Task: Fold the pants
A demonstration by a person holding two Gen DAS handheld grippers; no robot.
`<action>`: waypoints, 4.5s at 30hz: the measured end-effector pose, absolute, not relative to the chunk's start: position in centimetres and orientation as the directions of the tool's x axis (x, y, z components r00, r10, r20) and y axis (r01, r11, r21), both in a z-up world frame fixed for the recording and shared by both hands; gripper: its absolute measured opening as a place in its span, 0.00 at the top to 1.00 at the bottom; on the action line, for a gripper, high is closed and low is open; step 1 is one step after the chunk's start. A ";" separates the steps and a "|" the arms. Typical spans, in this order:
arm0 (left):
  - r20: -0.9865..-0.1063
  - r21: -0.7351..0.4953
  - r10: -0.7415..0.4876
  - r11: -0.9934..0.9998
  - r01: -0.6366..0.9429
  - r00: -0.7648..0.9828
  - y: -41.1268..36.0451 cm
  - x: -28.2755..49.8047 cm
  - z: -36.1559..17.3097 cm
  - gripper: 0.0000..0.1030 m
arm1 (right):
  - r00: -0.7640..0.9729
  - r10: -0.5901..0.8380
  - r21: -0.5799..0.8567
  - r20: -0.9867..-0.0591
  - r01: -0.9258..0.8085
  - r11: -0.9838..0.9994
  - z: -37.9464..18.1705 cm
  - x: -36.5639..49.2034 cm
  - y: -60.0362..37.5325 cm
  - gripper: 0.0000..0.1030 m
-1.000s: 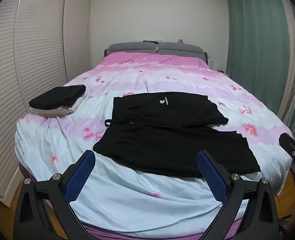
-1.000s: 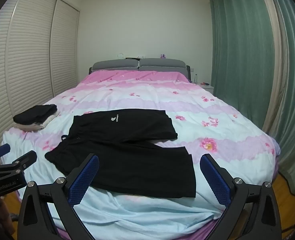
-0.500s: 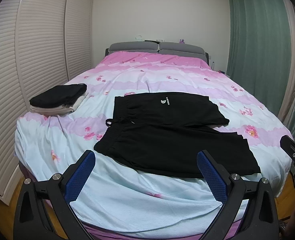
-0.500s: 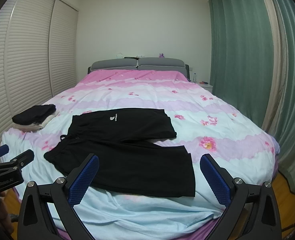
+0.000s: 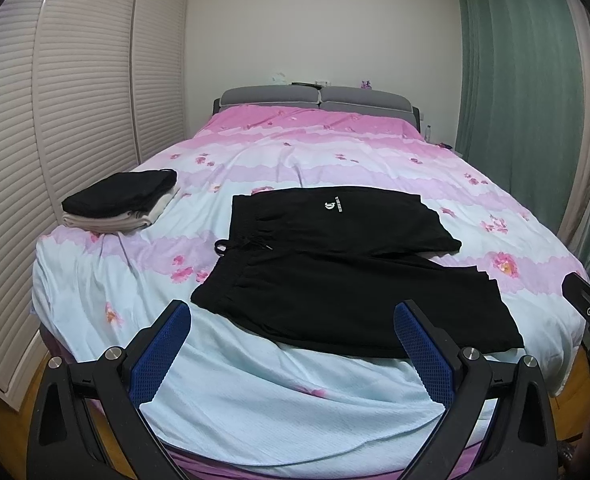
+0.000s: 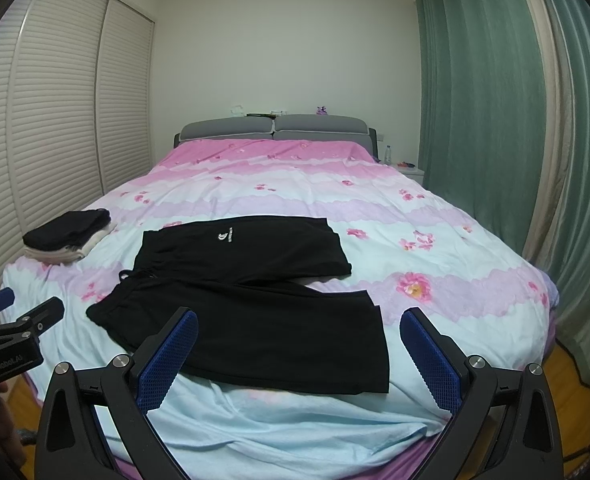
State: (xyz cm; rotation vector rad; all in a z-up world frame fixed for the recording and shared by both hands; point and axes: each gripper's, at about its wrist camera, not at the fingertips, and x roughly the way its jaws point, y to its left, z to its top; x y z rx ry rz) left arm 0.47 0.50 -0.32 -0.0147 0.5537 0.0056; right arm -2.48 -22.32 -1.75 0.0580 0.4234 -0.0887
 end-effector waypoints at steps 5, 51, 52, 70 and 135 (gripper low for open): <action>-0.526 -0.012 0.001 1.000 -0.009 0.851 0.6 0.6 -0.3 0.00 | 0.908 -0.075 0.037 -0.412 0.099 0.994 -1.8 -2.7 -22.5 0.01; -0.525 0.042 0.023 0.999 -0.001 0.851 -0.2 0.9 -0.6 0.00 | 0.904 -0.071 0.028 -0.420 0.092 0.995 -2.6 -2.0 -23.4 0.01; -0.525 0.042 0.022 0.999 0.000 0.851 -0.2 1.0 -0.6 0.00 | 0.905 -0.074 0.028 -0.419 0.094 0.995 -2.6 -2.0 -23.4 0.01; -0.483 0.093 0.014 0.995 0.036 0.876 -2.6 9.3 2.3 0.00 | 0.911 -0.079 -0.012 -0.405 0.081 0.997 -0.8 4.6 -24.8 0.01; -0.879 0.021 -0.335 0.683 0.730 0.339 -9.2 60.6 -14.1 0.90 | 0.294 0.347 -0.026 -0.891 -0.794 0.607 -14.4 62.3 -23.8 0.94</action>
